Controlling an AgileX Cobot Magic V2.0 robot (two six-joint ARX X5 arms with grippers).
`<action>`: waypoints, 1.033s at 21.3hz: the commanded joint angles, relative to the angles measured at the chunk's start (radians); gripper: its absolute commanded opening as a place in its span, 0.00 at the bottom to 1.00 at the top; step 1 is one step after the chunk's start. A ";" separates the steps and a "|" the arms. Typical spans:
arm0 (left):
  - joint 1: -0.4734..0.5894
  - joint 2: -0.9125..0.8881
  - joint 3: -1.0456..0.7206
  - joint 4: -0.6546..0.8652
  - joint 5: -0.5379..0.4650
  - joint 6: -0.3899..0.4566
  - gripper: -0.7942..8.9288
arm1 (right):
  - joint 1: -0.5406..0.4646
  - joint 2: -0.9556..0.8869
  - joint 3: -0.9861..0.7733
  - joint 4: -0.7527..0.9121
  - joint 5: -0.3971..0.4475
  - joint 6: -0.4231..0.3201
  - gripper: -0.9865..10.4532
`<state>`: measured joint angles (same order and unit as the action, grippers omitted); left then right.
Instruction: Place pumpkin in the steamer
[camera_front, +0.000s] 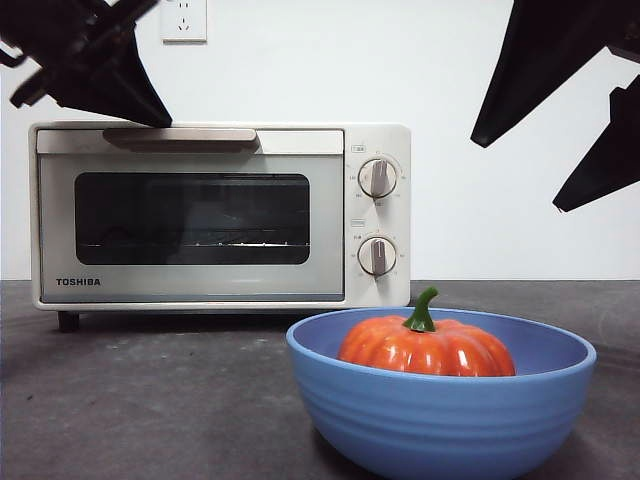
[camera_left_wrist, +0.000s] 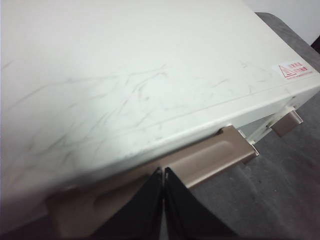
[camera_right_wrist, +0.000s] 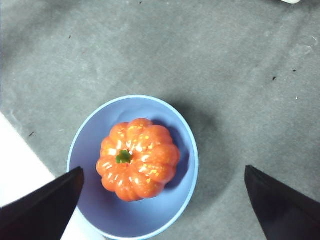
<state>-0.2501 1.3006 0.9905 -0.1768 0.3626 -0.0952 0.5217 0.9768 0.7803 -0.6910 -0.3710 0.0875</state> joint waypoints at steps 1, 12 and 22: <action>-0.010 0.030 0.022 0.019 -0.007 0.032 0.10 | 0.005 0.007 0.006 0.010 -0.002 0.010 0.53; -0.042 0.071 0.022 -0.045 -0.023 0.043 0.10 | 0.005 0.007 0.006 0.010 -0.002 0.008 0.53; -0.090 0.069 0.022 -0.235 -0.022 0.040 0.10 | 0.005 0.007 0.006 0.010 -0.002 0.005 0.53</action>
<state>-0.3374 1.3228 1.0321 -0.3286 0.3717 -0.0658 0.5217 0.9768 0.7803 -0.6910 -0.3714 0.0872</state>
